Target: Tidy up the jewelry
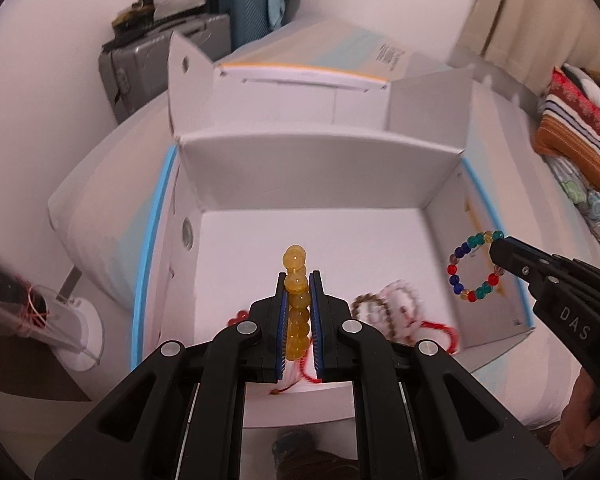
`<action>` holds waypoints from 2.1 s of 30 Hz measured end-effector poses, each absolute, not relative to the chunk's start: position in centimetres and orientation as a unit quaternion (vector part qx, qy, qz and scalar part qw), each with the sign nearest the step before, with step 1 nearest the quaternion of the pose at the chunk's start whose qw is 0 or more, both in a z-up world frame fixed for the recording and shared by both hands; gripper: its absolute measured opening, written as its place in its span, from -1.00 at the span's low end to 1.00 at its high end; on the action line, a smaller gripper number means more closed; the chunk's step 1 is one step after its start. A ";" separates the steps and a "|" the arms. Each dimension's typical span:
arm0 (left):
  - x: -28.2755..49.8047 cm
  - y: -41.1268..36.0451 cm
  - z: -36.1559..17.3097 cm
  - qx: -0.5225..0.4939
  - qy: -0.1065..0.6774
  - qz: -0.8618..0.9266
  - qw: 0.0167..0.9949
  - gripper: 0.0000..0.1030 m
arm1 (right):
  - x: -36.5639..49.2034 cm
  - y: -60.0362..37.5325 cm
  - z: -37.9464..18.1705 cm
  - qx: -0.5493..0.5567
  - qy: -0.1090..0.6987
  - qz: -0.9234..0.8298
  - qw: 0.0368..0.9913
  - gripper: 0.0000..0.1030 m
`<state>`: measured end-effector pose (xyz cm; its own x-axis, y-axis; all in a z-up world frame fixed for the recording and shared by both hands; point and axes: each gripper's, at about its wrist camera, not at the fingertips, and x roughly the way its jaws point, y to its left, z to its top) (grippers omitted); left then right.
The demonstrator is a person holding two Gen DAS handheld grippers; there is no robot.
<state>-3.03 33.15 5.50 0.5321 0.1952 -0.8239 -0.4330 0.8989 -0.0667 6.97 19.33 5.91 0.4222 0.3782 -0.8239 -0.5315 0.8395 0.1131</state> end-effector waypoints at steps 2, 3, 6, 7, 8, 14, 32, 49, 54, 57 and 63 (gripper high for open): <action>-3.1 33.9 4.4 -0.138 0.457 0.185 0.859 -0.83 | 7.1 19.9 4.9 -0.088 0.473 0.269 0.834 -0.83; -3.1 34.2 4.0 -0.139 0.460 0.185 0.857 -0.83 | 7.2 20.3 4.2 -0.091 0.479 0.268 0.831 -0.83; -2.9 34.8 2.8 -0.141 0.470 0.185 0.851 -0.83 | 7.3 20.7 2.8 -0.097 0.490 0.265 0.825 -0.83; -2.9 35.0 2.4 -0.141 0.474 0.185 0.849 -0.83 | 7.4 20.8 2.4 -0.098 0.494 0.263 0.823 -0.83; -2.8 35.1 2.1 -0.142 0.476 0.184 0.848 -0.83 | 7.5 20.9 2.0 -0.098 0.497 0.261 0.822 -0.83; -2.3 35.4 0.9 -0.141 0.487 0.181 0.843 -0.83 | 7.8 21.7 0.4 -0.102 0.509 0.258 0.815 -0.83; -6.6 32.4 7.3 -0.115 0.413 0.214 0.878 0.37 | 4.5 17.9 6.0 -0.072 0.443 0.250 0.858 0.39; -14.4 29.5 7.1 -0.109 0.359 0.239 0.896 0.89 | -3.1 12.4 6.8 -0.074 0.370 0.219 0.900 0.83; -14.9 29.4 6.4 -0.110 0.365 0.239 0.893 0.89 | -3.7 12.0 5.7 -0.077 0.377 0.218 0.897 0.83; -15.0 29.5 6.4 -0.110 0.365 0.239 0.893 0.89 | -3.8 11.8 5.3 -0.078 0.380 0.218 0.895 0.83; -14.8 29.5 6.2 -0.107 0.371 0.234 0.892 0.89 | -3.8 11.8 5.3 -0.079 0.381 0.214 0.896 0.83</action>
<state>-14.83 29.51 6.18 0.6152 0.3375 -0.7125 -0.4968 0.8677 -0.0179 -3.84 11.80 5.28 0.6175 0.3237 -0.7169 -0.4446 0.8955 0.0213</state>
